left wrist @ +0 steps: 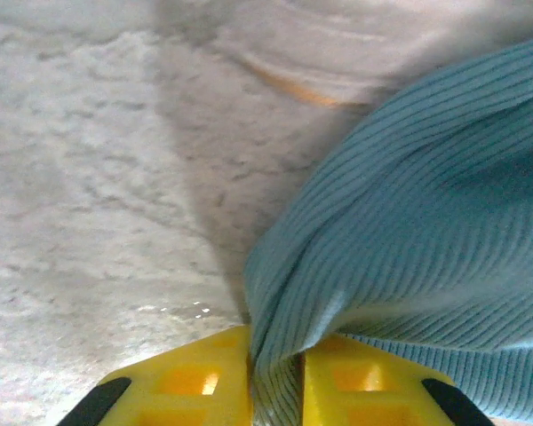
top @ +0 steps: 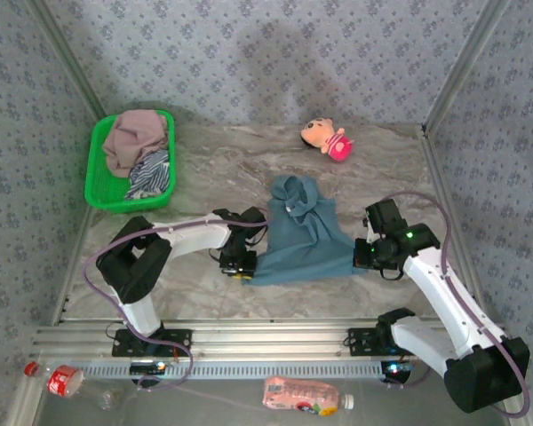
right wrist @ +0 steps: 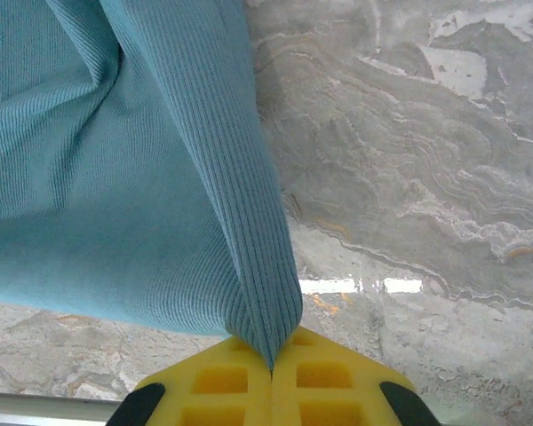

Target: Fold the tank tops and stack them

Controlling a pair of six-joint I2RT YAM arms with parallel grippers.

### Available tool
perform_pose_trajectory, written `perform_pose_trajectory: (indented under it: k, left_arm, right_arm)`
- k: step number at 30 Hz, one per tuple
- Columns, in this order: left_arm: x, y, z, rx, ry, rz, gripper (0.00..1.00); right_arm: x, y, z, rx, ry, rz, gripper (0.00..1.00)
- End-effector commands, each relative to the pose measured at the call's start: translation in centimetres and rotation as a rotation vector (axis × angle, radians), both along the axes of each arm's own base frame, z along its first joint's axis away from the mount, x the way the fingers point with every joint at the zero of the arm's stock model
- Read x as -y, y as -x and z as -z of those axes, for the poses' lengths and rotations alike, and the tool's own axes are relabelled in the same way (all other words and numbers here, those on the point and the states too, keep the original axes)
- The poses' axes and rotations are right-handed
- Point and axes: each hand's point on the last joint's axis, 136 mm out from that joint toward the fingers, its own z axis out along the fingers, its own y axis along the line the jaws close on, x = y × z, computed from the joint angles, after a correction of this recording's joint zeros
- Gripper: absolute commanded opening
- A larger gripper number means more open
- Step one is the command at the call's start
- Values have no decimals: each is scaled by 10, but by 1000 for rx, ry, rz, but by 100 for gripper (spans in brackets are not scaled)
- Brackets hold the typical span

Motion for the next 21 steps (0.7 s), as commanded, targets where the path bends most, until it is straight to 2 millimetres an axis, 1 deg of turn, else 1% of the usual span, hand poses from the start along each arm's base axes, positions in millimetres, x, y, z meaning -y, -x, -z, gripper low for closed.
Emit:
perform_pose_trajectory:
  k: [1,2,5,7,8,9,12,15,17,18,19,21]
  left_arm:
    - [-15,-4,-20,24,-54,19,17]
    - [-16,-7,-27,32,-58,30,17]
    - [-23,-16,-56,73,-88,48,14]
    - [-29,-23,-78,109,-110,54,13]
    - [-33,-27,-92,134,-118,54,13]
    - [-35,-32,-107,162,-119,55,12]
    - [-42,-50,-156,260,-107,41,12]
    - [-54,-68,-206,379,-91,3,12]
    - [-60,-78,-236,460,-74,-12,12]
    - [-63,-82,-252,506,-63,-14,12]
    - [-66,-86,-268,555,-58,-15,12]
    - [-72,-91,-298,647,-48,-15,12]
  right_arm:
    - [-3,-2,-2,18,-21,-1,0]
    - [-5,-4,-6,41,-36,-6,0]
    - [-8,-19,-26,156,-66,-26,0]
    - [-10,-34,-49,258,-82,-36,0]
    - [-12,-43,-63,320,-96,-45,0]
    - [-14,-52,-79,382,-111,-51,0]
    - [-24,-77,-137,571,-163,-86,0]
    - [-29,-93,-199,759,-188,-120,0]
    - [-30,-100,-237,882,-199,-134,0]
    - [-30,-99,-268,970,-210,-137,0]
    - [-29,-99,-288,1032,-220,-139,0]
    - [-29,-96,-318,1123,-234,-144,0]
